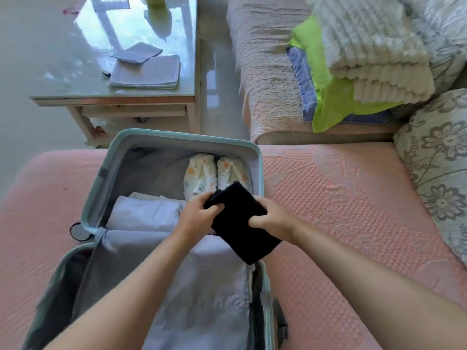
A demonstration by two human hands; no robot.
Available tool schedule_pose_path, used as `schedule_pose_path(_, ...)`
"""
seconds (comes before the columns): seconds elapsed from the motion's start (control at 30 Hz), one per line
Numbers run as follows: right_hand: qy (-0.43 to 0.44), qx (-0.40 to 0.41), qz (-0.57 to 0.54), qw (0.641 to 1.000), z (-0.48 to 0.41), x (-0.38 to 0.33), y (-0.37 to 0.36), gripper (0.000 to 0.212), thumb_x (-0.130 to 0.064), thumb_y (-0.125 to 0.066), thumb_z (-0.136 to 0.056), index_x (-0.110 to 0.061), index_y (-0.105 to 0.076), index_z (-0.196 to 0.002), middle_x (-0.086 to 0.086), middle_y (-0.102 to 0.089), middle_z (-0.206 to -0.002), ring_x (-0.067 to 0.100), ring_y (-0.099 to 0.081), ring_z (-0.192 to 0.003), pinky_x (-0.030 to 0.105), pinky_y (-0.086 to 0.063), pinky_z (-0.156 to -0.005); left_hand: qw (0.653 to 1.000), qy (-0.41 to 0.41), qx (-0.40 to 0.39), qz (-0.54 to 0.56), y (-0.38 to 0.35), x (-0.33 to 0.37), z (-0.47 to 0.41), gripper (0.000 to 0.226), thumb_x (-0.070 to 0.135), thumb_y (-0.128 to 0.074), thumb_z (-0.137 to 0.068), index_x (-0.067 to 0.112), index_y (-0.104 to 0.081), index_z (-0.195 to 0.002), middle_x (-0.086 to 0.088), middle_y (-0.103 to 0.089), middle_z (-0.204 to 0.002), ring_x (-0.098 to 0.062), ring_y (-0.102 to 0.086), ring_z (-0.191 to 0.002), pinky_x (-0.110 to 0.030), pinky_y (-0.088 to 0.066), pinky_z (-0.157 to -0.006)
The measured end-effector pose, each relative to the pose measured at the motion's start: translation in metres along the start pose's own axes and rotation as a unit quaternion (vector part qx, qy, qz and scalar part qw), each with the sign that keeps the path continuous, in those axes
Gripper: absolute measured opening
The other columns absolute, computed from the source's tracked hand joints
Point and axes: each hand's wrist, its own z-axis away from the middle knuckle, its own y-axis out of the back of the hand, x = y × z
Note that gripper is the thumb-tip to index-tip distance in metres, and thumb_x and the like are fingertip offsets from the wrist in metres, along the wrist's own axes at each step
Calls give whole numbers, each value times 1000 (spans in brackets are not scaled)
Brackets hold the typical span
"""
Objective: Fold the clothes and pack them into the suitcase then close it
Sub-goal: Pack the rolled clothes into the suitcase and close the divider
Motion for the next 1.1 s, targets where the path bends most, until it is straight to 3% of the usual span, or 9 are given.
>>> schedule_pose_path(0.17,34,-28,59,997,-66,-62,-58,33,-24,-55,-68,-34,-58,-98,-6,-61,-81,11,-60,-73,28,-47,-66,994,-5,106,-28,88,-29,-14,13,28,-65,-83,26,-65,-96,5,-66,-93,-14,-63,-88,-31,-48,-81)
schedule_pose_path(0.33,51,47,130,989,-130,-104,-103,41,-15,-54,-83,-34,-54,-119,-7,-65,-93,13,-63,-85,30,-51,-72,929,-27,247,-275,147,-74,-31,53,11,-67,-87,10,-45,-135,-11,-43,-130,-28,-44,-120,-41,-38,-102)
schedule_pose_path(0.47,76,77,256,961,-193,-127,-126,49,-19,-54,-82,-33,-53,-129,0,-69,-103,25,-63,-96,32,-48,-79,873,-24,157,-461,172,-105,-45,33,12,-59,-83,10,-53,-116,-11,-51,-115,-34,-50,-107,-44,-40,-88)
schedule_pose_path(0.53,79,56,348,932,-225,-131,-139,62,-23,-54,-84,-36,-42,-143,4,-63,-125,27,-58,-117,36,-45,-96,855,-24,100,-508,180,-112,-54,25,18,-54,-86,13,-56,-111,-9,-54,-113,-33,-52,-105,-42,-40,-86)
schedule_pose_path(0.67,9,74,470,880,-256,-112,-160,82,-32,-52,-96,-35,-1,-159,6,-16,-162,28,-18,-146,51,-21,-118,796,-7,-26,-604,186,-130,-70,33,33,-45,-94,20,-52,-124,-6,-52,-128,-29,-47,-120,-40,-35,-99)
schedule_pose_path(0.83,-23,29,401,915,-259,-73,-177,79,-14,-45,-93,-45,-10,-157,4,8,-167,30,8,-153,50,-13,-123,747,-10,-66,-661,190,-140,-77,51,43,-38,-93,24,-46,-139,-8,-50,-138,-29,-45,-122,-42,-26,-106)
schedule_pose_path(0.93,10,0,311,950,-267,-72,-175,79,-7,-42,-83,-43,-30,-152,2,-14,-166,23,-6,-153,47,-12,-124,691,0,-65,-720,195,-133,-77,49,44,-36,-93,16,-57,-128,-12,-62,-124,-30,-49,-117,-43,-18,-113)
schedule_pose_path(1.03,54,-25,336,940,-271,-73,-181,78,-5,-44,-77,-41,-37,-147,-3,-24,-163,19,-11,-152,51,-5,-123,705,-11,-24,-709,196,-133,-75,37,38,-42,-89,14,-64,-108,-13,-66,-109,-32,-50,-111,-43,-20,-113)
schedule_pose_path(1.1,68,-26,380,922,-271,-70,-190,79,-4,-45,-79,-37,-32,-150,-3,-15,-166,18,-1,-154,48,4,-123,727,-75,9,-683,196,-134,-74,18,28,-56,-79,16,-61,-92,-11,-62,-94,-32,-51,-93,-43,-32,-94)
